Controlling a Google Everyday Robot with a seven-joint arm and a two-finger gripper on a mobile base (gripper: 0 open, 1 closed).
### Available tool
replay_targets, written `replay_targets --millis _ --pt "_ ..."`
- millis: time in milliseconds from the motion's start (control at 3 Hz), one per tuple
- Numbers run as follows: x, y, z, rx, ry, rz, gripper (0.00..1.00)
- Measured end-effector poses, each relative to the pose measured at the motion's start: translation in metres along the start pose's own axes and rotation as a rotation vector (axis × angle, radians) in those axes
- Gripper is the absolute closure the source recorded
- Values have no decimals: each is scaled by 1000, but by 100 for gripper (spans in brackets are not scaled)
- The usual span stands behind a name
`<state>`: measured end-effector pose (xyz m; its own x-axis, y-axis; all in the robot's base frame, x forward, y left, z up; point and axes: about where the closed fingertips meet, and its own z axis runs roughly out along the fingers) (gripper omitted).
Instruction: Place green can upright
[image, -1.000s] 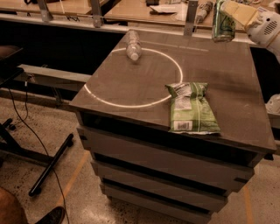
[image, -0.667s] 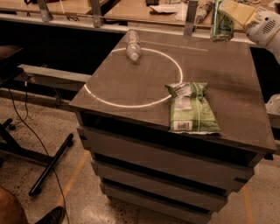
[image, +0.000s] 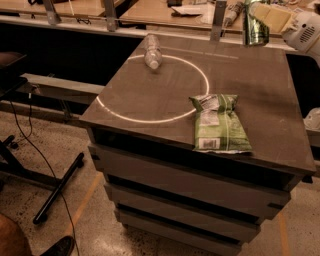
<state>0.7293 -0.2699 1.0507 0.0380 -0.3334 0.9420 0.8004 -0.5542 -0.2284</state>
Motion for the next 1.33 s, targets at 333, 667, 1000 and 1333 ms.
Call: replay_targets --millis 333,667,1000,1333 --pt "0 0 1 1 1 6 100" --pt "-1 -1 0 10 0 -39 100" --pt "-6 -2 -7 38 -22 -214 100" --pt "-11 -6 -16 56 -76 -348 100"
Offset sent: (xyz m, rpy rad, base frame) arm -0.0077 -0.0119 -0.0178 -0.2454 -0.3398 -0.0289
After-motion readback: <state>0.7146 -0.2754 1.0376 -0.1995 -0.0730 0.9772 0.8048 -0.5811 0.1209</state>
